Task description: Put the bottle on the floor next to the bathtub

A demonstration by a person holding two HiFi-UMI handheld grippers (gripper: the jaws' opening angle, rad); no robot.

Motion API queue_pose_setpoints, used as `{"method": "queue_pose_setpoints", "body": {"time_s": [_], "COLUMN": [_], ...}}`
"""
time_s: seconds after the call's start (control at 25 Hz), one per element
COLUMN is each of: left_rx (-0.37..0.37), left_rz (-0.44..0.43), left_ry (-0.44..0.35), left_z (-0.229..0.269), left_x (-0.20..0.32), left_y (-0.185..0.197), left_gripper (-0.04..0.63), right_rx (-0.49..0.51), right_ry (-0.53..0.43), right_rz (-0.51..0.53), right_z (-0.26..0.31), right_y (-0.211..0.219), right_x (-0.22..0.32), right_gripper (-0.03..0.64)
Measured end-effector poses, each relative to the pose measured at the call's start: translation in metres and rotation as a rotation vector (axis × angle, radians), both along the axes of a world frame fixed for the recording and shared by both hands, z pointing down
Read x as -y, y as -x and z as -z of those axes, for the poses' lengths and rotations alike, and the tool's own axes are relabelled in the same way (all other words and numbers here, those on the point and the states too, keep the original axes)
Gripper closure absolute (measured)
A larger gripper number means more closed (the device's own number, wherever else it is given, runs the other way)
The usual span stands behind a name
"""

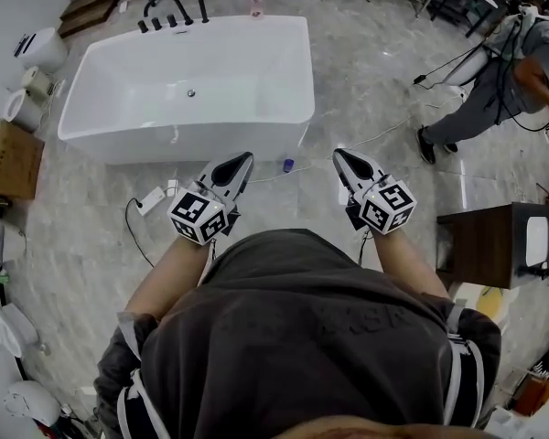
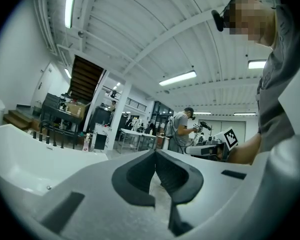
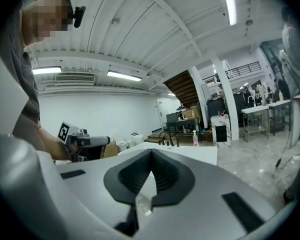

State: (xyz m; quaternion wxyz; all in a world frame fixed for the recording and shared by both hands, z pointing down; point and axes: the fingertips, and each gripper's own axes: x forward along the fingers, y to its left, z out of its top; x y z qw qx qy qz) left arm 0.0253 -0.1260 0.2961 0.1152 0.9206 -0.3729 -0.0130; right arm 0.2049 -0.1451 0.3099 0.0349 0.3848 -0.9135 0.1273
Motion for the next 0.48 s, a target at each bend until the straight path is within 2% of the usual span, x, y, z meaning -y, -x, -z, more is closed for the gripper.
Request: {"method": "queue_pose_setpoints", "body": {"time_s": [0.48], "left_rx": [-0.014], "left_rz": [0.012], "left_ry": [-0.016], "left_z": [0.0070], "left_x": [-0.0025], "left_y": [0.0077], "left_gripper": [0.595], "right_rx": [-0.020], "right_ry": [-0.020], "right_rz": [0.022], "right_z": [0.0051], "right_y": [0.0067], "right_x": [-0.0033], "right_gripper": [0.626]}}
